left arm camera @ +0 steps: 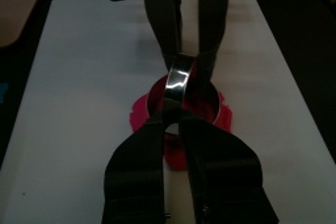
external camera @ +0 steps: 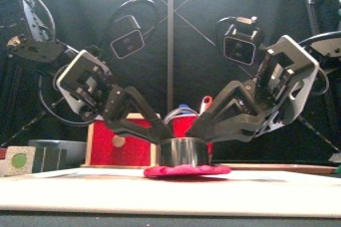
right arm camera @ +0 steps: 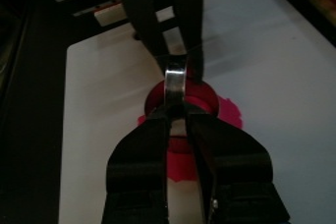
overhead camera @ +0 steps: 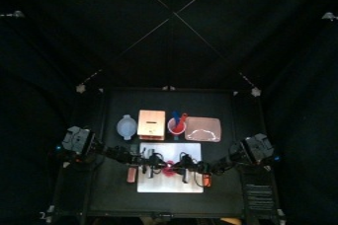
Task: Get the cutter from the drawer then cut the dough then place the extra dough in the bowl
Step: Cut the dough
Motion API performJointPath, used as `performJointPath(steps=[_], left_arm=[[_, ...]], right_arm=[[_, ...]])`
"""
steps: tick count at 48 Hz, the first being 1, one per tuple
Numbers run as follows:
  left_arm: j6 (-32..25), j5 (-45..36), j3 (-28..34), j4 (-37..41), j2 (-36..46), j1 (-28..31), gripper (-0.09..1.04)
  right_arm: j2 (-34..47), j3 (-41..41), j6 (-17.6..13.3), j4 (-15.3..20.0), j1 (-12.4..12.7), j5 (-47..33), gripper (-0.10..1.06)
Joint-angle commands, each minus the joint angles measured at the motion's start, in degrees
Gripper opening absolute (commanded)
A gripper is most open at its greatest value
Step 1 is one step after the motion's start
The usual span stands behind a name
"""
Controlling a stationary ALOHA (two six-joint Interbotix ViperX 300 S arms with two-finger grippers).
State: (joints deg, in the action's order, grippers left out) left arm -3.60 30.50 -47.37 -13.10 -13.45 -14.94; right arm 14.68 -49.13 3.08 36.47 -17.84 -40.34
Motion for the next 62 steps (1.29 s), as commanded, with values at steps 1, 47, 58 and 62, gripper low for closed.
performJointPath(steps=[1,47,58,62], left_arm=[[-0.4,0.2,-3.0,1.0,2.5,-3.6,0.43],[-1.5,2.9,-3.0,0.1,2.5,-2.5,0.44],[-1.5,3.3,-3.1,0.1,2.5,-2.5,0.50],[-1.5,3.3,-3.0,0.1,2.5,-2.5,0.56]], right_arm=[[-1.6,-2.0,-0.4,0.3,2.7,1.0,0.40],[-0.5,1.1,-0.8,-4.8,2.7,5.4,0.40],[-1.4,1.8,-1.1,-3.0,3.2,5.4,0.46],[-1.4,1.8,-0.9,-2.5,3.3,5.4,0.55]])
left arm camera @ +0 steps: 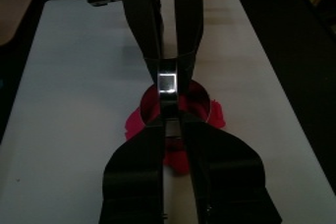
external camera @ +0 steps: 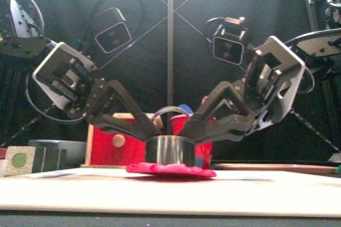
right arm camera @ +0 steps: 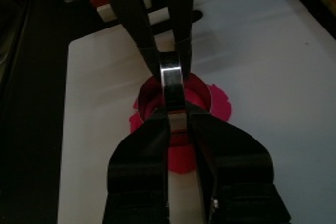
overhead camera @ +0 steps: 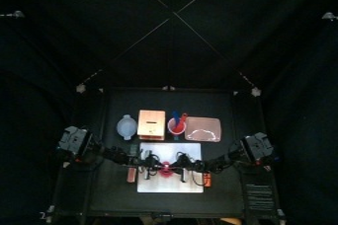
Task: Get the cutter from the drawer then cut the dough then place the extra dough in the bowl
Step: Cut the dough
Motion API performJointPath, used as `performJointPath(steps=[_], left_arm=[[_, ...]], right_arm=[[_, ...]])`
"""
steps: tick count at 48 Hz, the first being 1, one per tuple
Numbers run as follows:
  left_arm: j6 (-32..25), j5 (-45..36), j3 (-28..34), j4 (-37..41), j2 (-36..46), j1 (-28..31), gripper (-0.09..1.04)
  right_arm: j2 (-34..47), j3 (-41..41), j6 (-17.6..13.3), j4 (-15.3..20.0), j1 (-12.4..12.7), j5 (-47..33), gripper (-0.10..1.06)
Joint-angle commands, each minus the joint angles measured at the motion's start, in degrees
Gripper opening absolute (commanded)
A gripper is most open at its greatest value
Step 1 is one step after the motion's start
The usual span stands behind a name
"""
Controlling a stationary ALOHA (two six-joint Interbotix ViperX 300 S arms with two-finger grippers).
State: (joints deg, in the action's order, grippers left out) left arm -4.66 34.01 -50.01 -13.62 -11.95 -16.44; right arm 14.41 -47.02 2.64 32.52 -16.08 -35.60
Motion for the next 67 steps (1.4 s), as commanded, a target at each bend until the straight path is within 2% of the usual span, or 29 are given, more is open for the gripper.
performJointPath(steps=[1,6,13,30,38,49,56,62,67], left_arm=[[-0.4,-0.2,-0.4,0.6,1.1,-0.9,0.58],[-0.4,-0.2,-0.4,0.6,1.1,-0.8,0.66],[-0.5,0.1,0.0,0.6,1.3,-0.5,0.74],[-0.9,1.6,-0.5,0.7,5.9,1.6,0.74],[-2.2,1.8,-1.1,0.6,7.5,1.9,0.74],[-2.7,1.8,-2.2,-1.2,7.9,1.9,0.74],[-2.7,1.7,-3.7,-2.4,7.9,1.9,0.74],[-2.7,1.0,-4.7,-3.2,8.0,1.9,0.73],[-2.7,1.2,-4.2,-4.0,8.0,1.3,0.67]], right_arm=[[-1.2,-0.3,-0.4,1.6,1.5,0.7,0.58],[-1.2,-0.1,-0.4,1.5,1.5,0.7,0.75],[-1.2,0.7,-0.2,1.2,1.2,0.7,0.86],[-4.1,2.4,0.0,-2.6,1.1,1.3,0.86],[-6.9,2.3,-0.2,-6.9,1.4,1.5,0.86],[-8.4,3.4,-0.1,-10.4,2.5,4.1,0.86],[-8.6,5.2,-0.4,-14.6,5.0,9.4,0.86],[-9.2,7.7,-0.6,-18.6,6.6,17.4,0.86],[-9.8,10.8,-0.7,-21.2,7.4,25.4,0.86]])
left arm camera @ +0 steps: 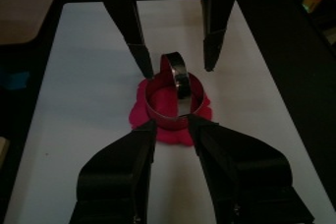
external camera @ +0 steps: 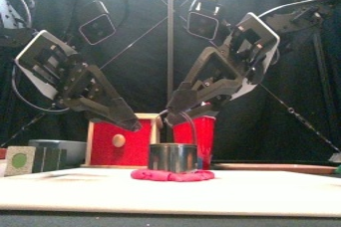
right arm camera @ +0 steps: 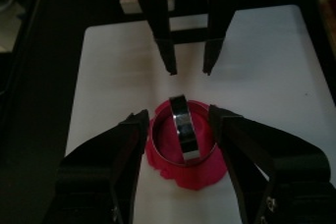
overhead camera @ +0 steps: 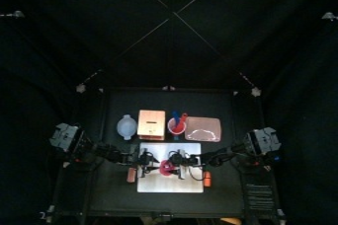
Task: Get the cutter from the drawer then cut the dough then place the extra dough in the bowl
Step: Cut the dough
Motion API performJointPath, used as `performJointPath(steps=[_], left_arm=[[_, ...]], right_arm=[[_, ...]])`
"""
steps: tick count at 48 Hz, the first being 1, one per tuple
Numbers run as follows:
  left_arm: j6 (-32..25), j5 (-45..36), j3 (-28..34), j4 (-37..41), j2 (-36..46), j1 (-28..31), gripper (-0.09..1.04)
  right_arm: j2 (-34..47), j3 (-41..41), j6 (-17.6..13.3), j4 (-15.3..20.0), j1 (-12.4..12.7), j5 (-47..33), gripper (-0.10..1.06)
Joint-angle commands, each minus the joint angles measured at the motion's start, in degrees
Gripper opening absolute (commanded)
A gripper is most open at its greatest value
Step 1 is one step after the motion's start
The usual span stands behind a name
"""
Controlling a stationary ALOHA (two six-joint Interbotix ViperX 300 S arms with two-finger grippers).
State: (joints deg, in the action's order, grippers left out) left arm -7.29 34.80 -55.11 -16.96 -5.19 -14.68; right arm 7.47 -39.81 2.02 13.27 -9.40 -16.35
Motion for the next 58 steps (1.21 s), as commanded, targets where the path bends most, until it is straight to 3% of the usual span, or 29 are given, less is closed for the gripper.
performJointPath(steps=[1,8,13,28,48,58], left_arm=[[-0.1,0.6,0.9,-0.7,1.1,-0.6,0.66],[0.2,3.4,1.1,-1.5,-0.4,-2.1,0.46],[0.3,7.9,1.3,-2.9,-3.2,-3.8,0.39],[0.0,14.1,3.2,-12.1,-10.1,-8.3,0.39],[0.0,14.1,4.8,-12.7,-13.9,-8.8,0.39],[-0.2,14.0,4.8,-12.7,-14.0,-8.8,0.39]], right_arm=[[-2.9,4.1,-0.2,-2.3,0.8,7.5,0.86],[-2.9,7.0,-0.1,-4.0,1.6,14.5,0.86],[-3.2,9.0,-0.2,-5.6,2.2,19.7,0.86],[-3.3,11.8,-0.4,-6.2,3.2,26.2,0.86],[-3.3,13.9,-0.4,-6.0,3.5,30.3,0.84],[-2.6,14.2,-0.3,-5.9,3.6,31.0,0.73]])
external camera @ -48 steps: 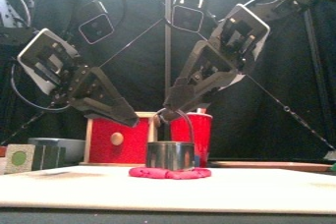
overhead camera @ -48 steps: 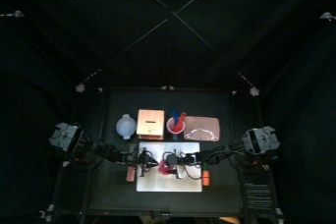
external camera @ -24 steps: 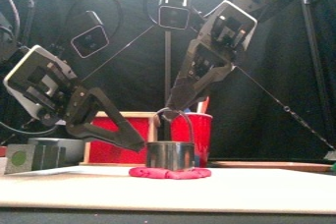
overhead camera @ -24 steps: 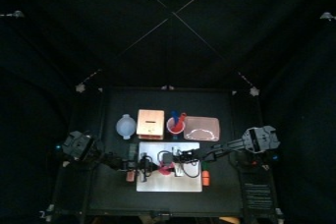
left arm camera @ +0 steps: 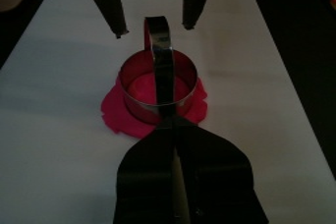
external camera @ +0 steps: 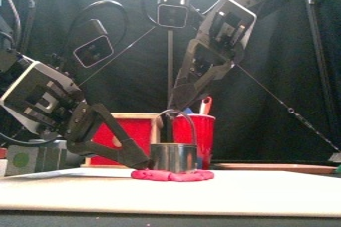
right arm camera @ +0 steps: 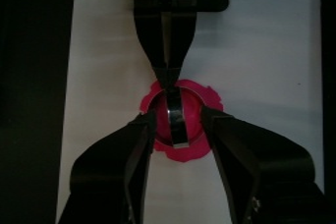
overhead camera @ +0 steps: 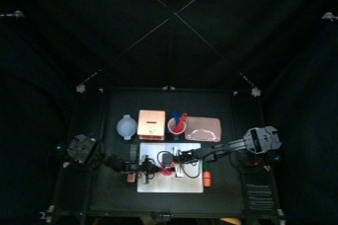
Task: Get the cutter from the drawer then cut the dough then place the extra dough in the bowl
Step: Cut the dough
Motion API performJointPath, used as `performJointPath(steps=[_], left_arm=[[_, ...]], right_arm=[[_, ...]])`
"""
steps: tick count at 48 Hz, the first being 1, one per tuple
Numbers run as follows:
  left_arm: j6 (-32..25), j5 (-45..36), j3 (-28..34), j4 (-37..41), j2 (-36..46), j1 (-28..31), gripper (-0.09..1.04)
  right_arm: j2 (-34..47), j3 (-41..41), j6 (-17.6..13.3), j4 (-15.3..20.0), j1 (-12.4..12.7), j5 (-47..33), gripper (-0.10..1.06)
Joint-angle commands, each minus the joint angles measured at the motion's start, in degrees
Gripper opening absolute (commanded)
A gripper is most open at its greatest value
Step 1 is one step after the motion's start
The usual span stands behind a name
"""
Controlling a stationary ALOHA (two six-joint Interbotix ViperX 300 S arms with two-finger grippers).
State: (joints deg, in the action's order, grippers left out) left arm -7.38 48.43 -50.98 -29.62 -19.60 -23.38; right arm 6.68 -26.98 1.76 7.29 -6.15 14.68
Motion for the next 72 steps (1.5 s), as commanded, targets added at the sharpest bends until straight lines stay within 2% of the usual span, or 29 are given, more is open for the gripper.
performJointPath(steps=[1,28,41,46,72], left_arm=[[-0.1,0.3,0.7,0.0,0.4,-0.1,0.39],[-0.2,0.0,0.5,0.0,0.5,0.1,0.39],[-0.2,0.0,0.4,0.0,0.4,0.1,0.39],[-0.2,-0.1,0.4,0.0,0.4,0.1,0.39],[0.0,-2.5,0.5,-0.1,0.4,0.1,0.39]], right_arm=[[-1.8,1.4,0.0,0.1,0.4,0.0,0.72],[1.1,3.0,0.0,1.2,0.4,2.4,0.65],[1.2,3.9,0.0,1.2,0.4,3.3,0.43],[1.2,4.0,-0.1,1.2,0.4,3.6,0.39],[0.0,4.2,-0.1,1.0,1.0,4.0,0.38]])
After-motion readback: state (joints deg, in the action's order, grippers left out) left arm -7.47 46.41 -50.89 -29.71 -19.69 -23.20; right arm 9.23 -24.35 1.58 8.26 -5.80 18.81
